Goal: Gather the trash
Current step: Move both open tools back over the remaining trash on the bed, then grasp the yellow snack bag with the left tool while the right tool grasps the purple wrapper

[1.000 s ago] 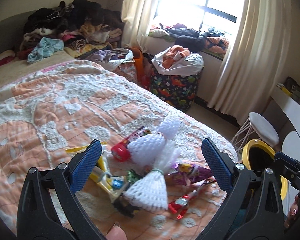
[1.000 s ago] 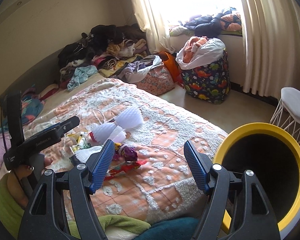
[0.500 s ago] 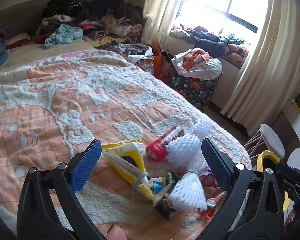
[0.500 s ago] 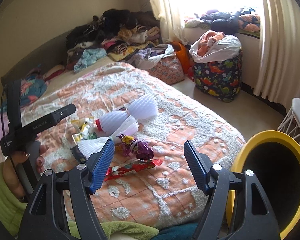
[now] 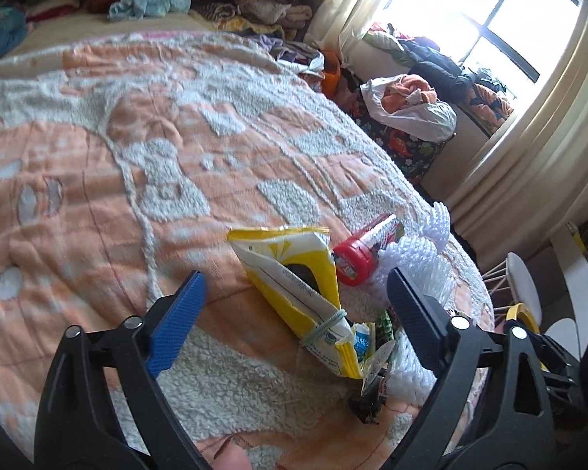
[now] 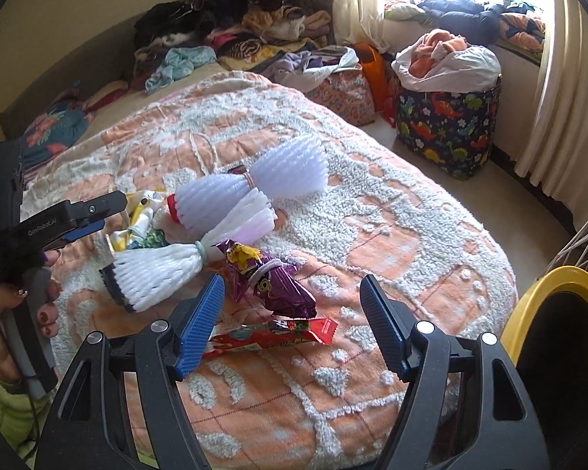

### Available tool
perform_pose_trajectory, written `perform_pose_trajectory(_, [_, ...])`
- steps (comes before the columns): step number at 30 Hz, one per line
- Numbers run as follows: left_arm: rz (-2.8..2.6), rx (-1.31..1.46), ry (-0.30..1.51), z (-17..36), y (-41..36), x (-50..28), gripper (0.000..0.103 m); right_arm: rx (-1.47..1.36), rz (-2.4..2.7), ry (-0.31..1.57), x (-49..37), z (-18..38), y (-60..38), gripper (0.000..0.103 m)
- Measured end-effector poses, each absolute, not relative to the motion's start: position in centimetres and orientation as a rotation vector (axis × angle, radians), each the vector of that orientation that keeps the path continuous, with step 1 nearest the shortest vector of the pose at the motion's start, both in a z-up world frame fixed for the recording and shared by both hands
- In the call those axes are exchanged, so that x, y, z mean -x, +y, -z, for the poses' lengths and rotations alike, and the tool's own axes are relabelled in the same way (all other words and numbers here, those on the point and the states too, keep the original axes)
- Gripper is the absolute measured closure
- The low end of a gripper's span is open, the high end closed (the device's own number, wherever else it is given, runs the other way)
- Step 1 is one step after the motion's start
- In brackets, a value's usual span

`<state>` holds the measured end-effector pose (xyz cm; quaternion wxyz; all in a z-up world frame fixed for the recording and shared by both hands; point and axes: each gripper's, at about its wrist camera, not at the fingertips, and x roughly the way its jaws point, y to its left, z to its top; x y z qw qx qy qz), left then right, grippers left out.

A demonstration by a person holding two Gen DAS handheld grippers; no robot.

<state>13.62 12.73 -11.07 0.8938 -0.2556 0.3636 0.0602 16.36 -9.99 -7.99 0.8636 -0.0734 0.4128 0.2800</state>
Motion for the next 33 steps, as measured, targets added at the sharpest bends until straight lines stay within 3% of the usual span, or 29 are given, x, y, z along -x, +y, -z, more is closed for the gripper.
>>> perform_pose_trajectory(5, [-0.079, 0.629, 0.798, 12.6, 13.0, -14.0, 0.033, 0.168, -0.598, 0.903, -17.4, 9.1, -9.2, 0.037])
perform_pose_trajectory(10, [-0.069, 0.697, 0.811, 13.2, 13.2, -14.4, 0.036, 0.158, -0.618, 0.944, -18.3, 10.0, -8.4, 0.043])
perform_pose_trajectory(12, [-0.068, 0.707, 0.814, 13.2, 13.2, -14.6, 0.038, 0.161, -0.624, 0.961, -18.5, 10.3, -8.0, 0.048])
perform_pose_trajectory(14, [-0.069, 0.722, 0.823, 13.3, 13.3, -14.8, 0.04, 0.163, -0.636, 0.971, -18.6, 10.6, -7.7, 0.062])
perform_pose_trajectory(16, [-0.076, 0.729, 0.827, 13.6, 13.3, -15.2, 0.041, 0.164, -0.644, 0.972, -18.5, 10.8, -7.6, 0.068])
perform_pose_trajectory(19, [-0.086, 0.746, 0.837, 14.1, 13.4, -15.7, 0.044, 0.165, -0.643, 0.95, -18.2, 10.6, -7.6, 0.07])
perform_pose_trajectory(25, [-0.11, 0.747, 0.845, 14.4, 13.8, -15.8, 0.063, 0.103, -0.629, 0.884, -17.5, 9.3, -9.0, 0.072])
perform_pose_trajectory(26, [-0.108, 0.755, 0.843, 14.4, 13.9, -15.7, 0.064, 0.086, -0.625, 0.873, -17.3, 9.1, -9.3, 0.076])
perform_pose_trajectory(33, [-0.096, 0.776, 0.804, 13.8, 14.2, -14.5, 0.068, 0.013, -0.604, 0.807, -16.4, 7.5, -11.2, 0.076])
